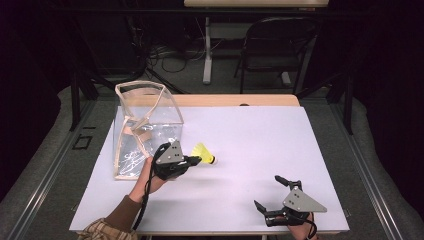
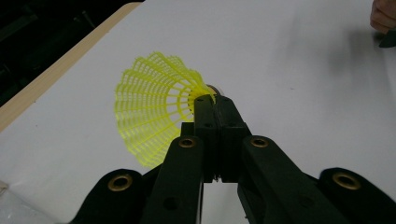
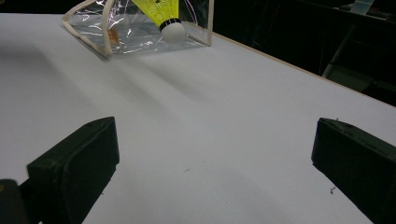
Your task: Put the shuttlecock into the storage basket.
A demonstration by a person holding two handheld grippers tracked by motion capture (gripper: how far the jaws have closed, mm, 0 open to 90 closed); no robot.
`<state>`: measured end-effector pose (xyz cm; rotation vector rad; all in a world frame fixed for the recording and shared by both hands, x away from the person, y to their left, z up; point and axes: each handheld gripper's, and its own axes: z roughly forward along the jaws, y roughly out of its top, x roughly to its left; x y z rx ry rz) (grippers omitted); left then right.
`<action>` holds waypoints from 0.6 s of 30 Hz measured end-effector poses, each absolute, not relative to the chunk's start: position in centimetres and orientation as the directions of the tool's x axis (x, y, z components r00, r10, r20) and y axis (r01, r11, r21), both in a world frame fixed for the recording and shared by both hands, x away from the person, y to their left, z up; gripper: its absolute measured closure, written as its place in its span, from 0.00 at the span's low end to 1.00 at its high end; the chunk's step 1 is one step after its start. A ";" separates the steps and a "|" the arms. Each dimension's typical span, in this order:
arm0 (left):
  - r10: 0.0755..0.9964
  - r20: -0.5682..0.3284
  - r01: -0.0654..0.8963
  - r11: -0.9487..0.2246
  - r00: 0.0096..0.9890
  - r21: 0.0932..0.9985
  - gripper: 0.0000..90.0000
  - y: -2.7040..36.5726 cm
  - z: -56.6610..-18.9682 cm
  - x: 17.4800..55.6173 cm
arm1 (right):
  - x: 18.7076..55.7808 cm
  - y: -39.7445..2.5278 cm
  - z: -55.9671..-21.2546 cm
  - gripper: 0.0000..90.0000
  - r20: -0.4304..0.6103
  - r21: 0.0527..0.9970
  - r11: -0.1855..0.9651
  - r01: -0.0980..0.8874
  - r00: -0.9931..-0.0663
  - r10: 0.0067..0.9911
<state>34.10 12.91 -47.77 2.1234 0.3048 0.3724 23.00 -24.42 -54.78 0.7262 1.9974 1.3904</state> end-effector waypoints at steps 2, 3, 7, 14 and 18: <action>0.361 0.148 0.074 -0.534 0.921 0.842 1.00 13.0 -47.7 34.1 | 23.0 -24.4 -54.8 0.00 -0.159 0.948 0.303 0.100 -0.675 0.720; 0.362 0.150 0.072 -0.533 0.920 0.843 1.00 13.1 -47.6 34.1 | 23.0 -24.4 -54.8 0.00 -0.160 0.948 0.303 0.099 -0.675 0.720; 0.371 0.155 0.070 -0.526 0.916 0.847 1.00 13.4 -47.4 34.1 | 23.0 -24.4 -54.8 0.00 -0.159 0.948 0.303 0.100 -0.675 0.720; 0.391 0.162 0.069 -0.512 0.906 0.856 1.00 14.0 -47.0 34.1 | 23.0 -24.4 -54.8 0.00 -0.158 0.948 0.302 0.101 -0.675 0.720; 0.400 0.163 0.070 -0.507 0.902 0.859 1.00 14.3 -46.8 34.2 | 23.1 -24.4 -54.8 0.00 -0.155 0.949 0.299 0.103 -0.675 0.722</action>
